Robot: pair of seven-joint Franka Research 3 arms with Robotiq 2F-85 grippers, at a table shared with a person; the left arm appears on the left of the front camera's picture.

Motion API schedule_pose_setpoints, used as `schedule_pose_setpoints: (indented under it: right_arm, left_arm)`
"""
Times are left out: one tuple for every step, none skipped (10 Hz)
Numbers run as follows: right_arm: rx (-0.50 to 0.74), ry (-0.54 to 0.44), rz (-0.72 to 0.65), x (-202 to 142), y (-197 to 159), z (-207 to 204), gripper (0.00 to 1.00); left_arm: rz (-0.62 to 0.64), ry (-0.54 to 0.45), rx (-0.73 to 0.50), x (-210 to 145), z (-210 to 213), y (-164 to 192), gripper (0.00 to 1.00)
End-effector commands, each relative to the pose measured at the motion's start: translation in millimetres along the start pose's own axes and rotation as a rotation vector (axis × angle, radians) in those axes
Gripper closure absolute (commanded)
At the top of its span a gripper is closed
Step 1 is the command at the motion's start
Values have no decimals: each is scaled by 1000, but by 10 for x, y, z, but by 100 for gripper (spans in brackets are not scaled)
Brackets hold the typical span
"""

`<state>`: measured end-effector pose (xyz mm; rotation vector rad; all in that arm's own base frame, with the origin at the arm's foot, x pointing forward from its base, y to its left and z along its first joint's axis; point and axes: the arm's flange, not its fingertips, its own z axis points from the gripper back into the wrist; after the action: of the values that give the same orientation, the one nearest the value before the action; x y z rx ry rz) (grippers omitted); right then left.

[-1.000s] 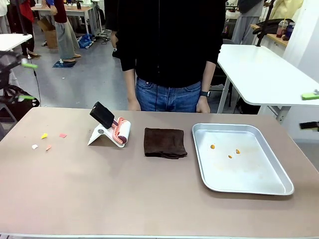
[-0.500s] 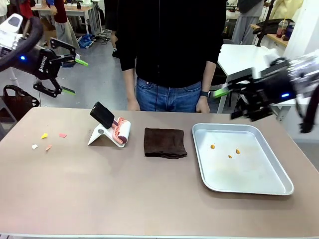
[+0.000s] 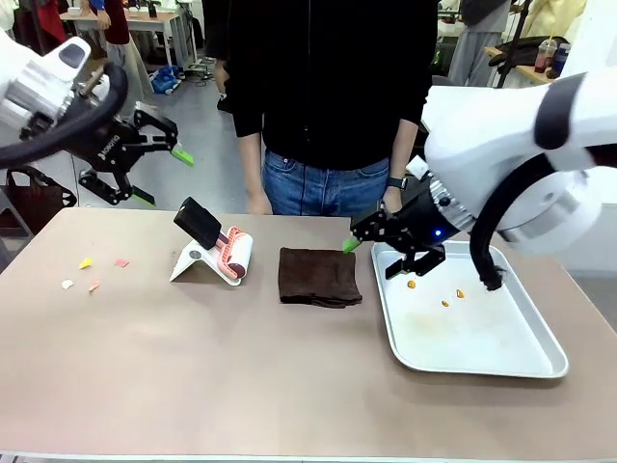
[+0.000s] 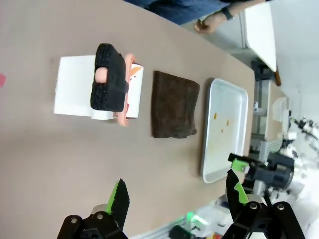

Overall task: Clean the surface of the table.
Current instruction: Hold the Lint Roller with your left hand and the towel with your right hand.

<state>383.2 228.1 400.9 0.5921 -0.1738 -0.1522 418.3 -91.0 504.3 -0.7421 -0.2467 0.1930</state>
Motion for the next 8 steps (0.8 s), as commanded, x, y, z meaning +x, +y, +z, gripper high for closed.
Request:
schedule_pose_setpoints:
  right_arm:
    - [14,42,-43,105,78,5,0]
    - [38,61,-55,105,53,19,0]
    - [54,105,-71,80,10,86,0]
    - [8,43,-26,97,-52,-82,0]
    - [8,43,-26,97,-52,-82,0]
    - [8,43,-26,97,-52,-82,0]
    - [26,70,-37,108,-57,-49,0]
    - [-98,27,12,-40,12,10,0]
  left_arm:
    - [-180,-6,-60,-34,-87,183,0]
    - [-228,-21,-95,-22,-148,241,0]
    - [-265,-60,-74,2,-234,310,0]
    - [-168,0,-19,-47,-97,88,0]
    - [-168,0,-19,-47,-97,88,0]
    - [-168,0,-19,-47,-97,88,0]
    - [-168,0,-19,-47,-97,88,0]
    - [-191,-12,-26,-33,-141,165,0]
